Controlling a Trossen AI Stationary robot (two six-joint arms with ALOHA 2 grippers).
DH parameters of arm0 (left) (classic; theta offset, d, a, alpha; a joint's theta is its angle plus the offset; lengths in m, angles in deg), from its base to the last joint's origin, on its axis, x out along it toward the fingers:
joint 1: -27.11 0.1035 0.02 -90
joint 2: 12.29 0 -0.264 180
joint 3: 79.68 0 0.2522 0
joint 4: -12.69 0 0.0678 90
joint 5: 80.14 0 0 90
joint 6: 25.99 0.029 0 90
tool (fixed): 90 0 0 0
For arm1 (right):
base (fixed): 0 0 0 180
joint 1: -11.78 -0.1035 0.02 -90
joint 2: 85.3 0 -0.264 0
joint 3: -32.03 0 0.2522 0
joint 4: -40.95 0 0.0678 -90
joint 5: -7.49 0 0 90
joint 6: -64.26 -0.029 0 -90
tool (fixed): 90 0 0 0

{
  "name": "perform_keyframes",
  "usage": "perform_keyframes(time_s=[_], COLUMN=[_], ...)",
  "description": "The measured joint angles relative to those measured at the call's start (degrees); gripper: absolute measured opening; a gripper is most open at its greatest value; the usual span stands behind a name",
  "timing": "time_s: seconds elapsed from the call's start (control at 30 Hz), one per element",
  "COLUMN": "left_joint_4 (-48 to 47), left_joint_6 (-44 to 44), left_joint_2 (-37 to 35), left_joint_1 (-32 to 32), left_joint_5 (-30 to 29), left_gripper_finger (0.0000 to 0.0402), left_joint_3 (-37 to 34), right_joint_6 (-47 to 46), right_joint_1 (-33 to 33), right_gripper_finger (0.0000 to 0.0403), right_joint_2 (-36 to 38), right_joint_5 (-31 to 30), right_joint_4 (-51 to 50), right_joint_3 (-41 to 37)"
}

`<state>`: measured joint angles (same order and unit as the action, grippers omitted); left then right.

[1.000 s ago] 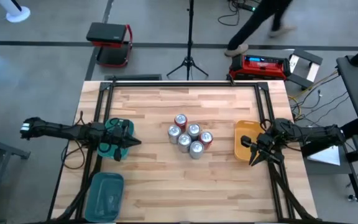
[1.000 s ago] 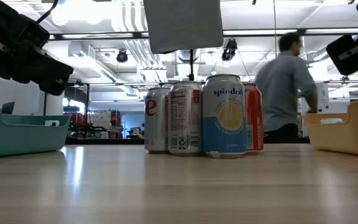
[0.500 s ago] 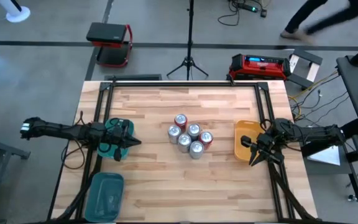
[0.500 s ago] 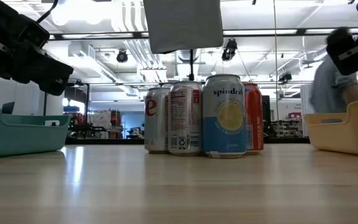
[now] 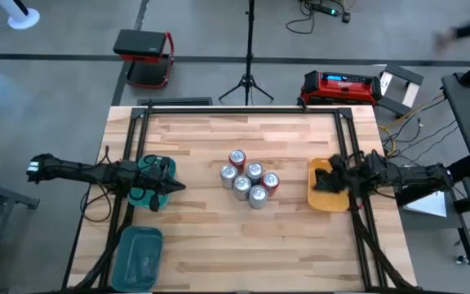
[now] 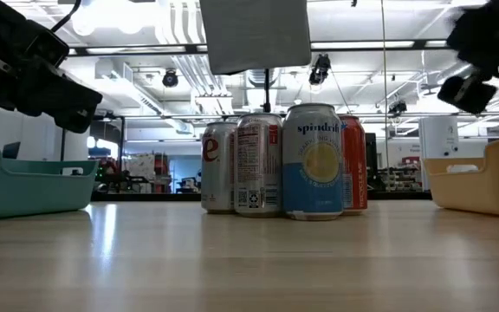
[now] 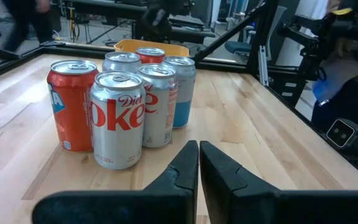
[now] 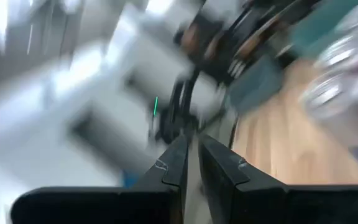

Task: Sort soda cans
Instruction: Move the yellow bin to the top right of the table

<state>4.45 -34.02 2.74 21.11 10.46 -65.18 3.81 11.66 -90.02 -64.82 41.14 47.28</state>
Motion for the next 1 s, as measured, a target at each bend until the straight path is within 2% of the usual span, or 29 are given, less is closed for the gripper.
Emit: perform_keyframes(time_s=[0.1,0.2,0.33,0.43,0.53,0.7,0.87,1.0], left_joint_4=[-0.01,0.0,0.0,-0.01,0.0,0.01,0.01,0.0], left_joint_6=[0.0,0.0,0.0,0.01,0.02,0.02,0.01,0.01], left_joint_2=[0.04,0.04,0.07,0.11,0.11,0.17,0.2,0.24], left_joint_1=[-0.01,-0.01,0.0,-0.01,0.0,0.0,0.0,0.0], left_joint_5=[0.0,0.0,0.0,0.0,0.0,0.0,0.01,0.0], left_gripper_finger=[0.0,0.0,0.0,0.0,0.0,0.0,0.0,0.0], left_joint_3=[0.01,0.01,0.02,0.01,0.0,0.01,0.0,0.01], right_joint_6=[-3.23,3.66,11.25,20.57,27.09,31.85,34.37,34.55], right_joint_1=[0.0,0.04,0.03,0.04,0.0,0.0,-0.46,-3.29], right_gripper_finger=[0.0034,0.0034,0.0034,0.0034,0.0034,0.0055,0.0112,0.0162], right_joint_2=[-0.69,-1.68,-4.57,-9.28,-16.83,-29.57,-40.65,-47.3], right_joint_5=[-15.4,-27.55,-32.16,-32.86,-32.78,-32.22,-26.34,-21.17], right_joint_4=[-0.58,-0.35,3.78,2.05,-6.56,-33.3,-63.75,-79.31], right_joint_3=[0.0,0.0,0.3,5.04,14.03,32.88,50.62,60.14])
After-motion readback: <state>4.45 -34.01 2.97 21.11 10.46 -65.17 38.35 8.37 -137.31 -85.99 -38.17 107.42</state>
